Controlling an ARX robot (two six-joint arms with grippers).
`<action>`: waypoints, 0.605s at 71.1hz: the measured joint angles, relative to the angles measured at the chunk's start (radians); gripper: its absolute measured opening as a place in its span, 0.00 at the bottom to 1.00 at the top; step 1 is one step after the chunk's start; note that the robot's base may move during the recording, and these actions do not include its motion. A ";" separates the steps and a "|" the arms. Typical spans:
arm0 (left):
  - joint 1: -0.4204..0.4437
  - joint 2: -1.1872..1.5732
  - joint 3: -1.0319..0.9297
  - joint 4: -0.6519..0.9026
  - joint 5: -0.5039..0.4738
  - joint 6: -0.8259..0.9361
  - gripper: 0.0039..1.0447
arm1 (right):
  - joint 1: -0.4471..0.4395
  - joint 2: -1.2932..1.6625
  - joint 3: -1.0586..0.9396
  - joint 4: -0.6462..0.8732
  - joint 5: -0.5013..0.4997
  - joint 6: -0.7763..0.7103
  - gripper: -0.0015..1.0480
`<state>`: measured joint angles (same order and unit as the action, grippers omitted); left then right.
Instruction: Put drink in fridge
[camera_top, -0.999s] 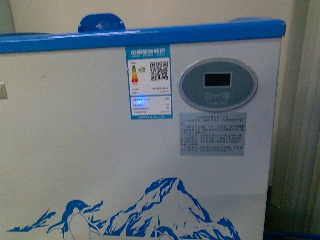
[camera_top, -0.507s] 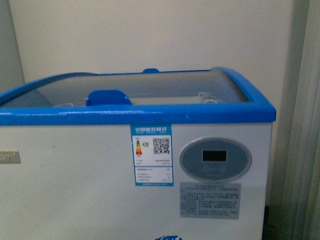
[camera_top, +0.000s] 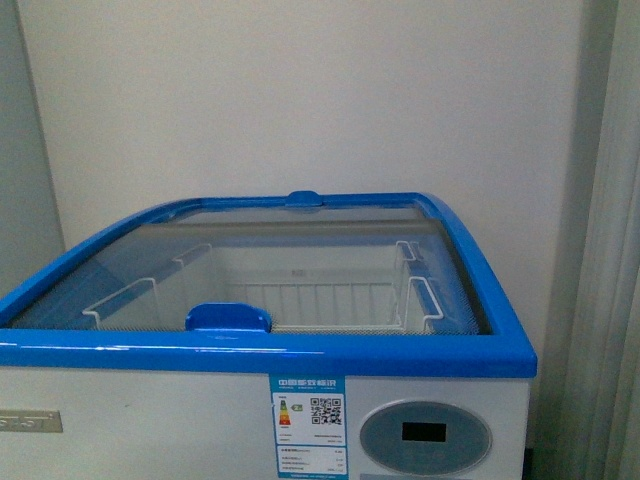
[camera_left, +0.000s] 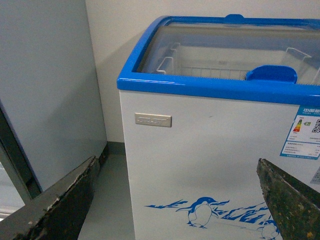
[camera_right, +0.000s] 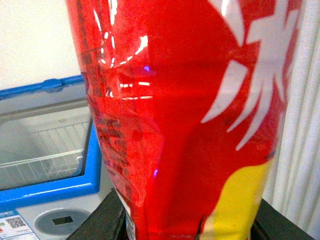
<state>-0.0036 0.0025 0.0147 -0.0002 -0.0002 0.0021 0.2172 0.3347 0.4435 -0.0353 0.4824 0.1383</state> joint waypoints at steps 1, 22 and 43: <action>0.000 0.000 0.000 0.000 0.000 0.000 0.92 | 0.000 0.000 0.000 0.000 0.000 0.000 0.37; 0.060 0.652 0.238 0.195 0.157 -0.208 0.92 | -0.001 0.000 0.000 0.000 0.001 0.000 0.37; -0.083 1.201 0.620 0.456 0.327 0.173 0.92 | -0.002 0.000 0.000 0.000 -0.001 0.000 0.37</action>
<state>-0.0868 1.2034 0.6342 0.4561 0.3271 0.1749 0.2157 0.3351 0.4435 -0.0353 0.4816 0.1383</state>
